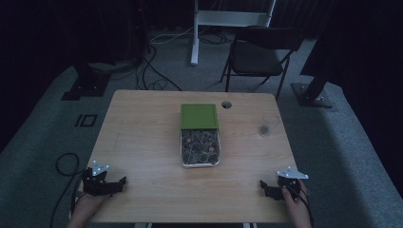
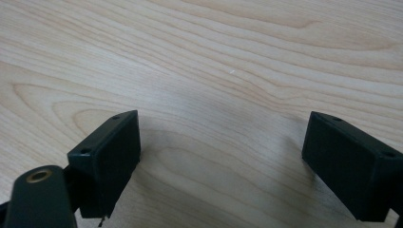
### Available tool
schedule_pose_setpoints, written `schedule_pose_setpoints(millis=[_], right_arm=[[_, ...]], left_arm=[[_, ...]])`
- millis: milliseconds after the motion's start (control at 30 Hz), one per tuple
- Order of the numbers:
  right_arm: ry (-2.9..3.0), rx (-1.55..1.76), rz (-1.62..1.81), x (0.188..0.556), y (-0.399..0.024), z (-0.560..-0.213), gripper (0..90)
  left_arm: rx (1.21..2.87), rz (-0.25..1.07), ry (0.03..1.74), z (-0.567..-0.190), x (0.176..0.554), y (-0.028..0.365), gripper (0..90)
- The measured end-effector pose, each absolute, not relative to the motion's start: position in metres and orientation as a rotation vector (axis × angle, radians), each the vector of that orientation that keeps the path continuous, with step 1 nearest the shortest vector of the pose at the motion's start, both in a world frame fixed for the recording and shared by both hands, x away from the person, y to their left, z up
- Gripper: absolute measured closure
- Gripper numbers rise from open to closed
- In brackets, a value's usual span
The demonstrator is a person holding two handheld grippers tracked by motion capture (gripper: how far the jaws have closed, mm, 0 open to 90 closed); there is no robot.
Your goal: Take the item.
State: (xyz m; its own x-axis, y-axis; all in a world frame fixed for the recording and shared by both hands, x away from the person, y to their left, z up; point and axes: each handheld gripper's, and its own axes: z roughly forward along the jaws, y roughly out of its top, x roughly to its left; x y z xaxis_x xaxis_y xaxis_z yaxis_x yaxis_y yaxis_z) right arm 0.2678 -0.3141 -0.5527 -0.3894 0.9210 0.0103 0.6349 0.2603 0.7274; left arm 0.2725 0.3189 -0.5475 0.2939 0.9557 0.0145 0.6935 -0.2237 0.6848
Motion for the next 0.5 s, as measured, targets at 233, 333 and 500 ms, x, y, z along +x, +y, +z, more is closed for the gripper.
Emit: schedule_pose_setpoints(millis=[233, 333, 500], right_arm=[[2.106, 1.424, 0.919, 0.2673, -0.3140, -0.5528, 12.4], [2.106, 1.425, 0.919, 0.2673, -0.3140, -0.5528, 12.4], [2.106, 1.425, 0.919, 0.2673, -0.3140, -0.5528, 12.4]], left_arm=[[1.996, 0.598, 1.467, -0.5475, 0.2725, 0.3189, 0.2], [1.996, 0.598, 1.466, -0.5475, 0.2725, 0.3189, 0.2], [1.996, 0.598, 1.467, -0.5475, 0.2725, 0.3189, 0.2]])
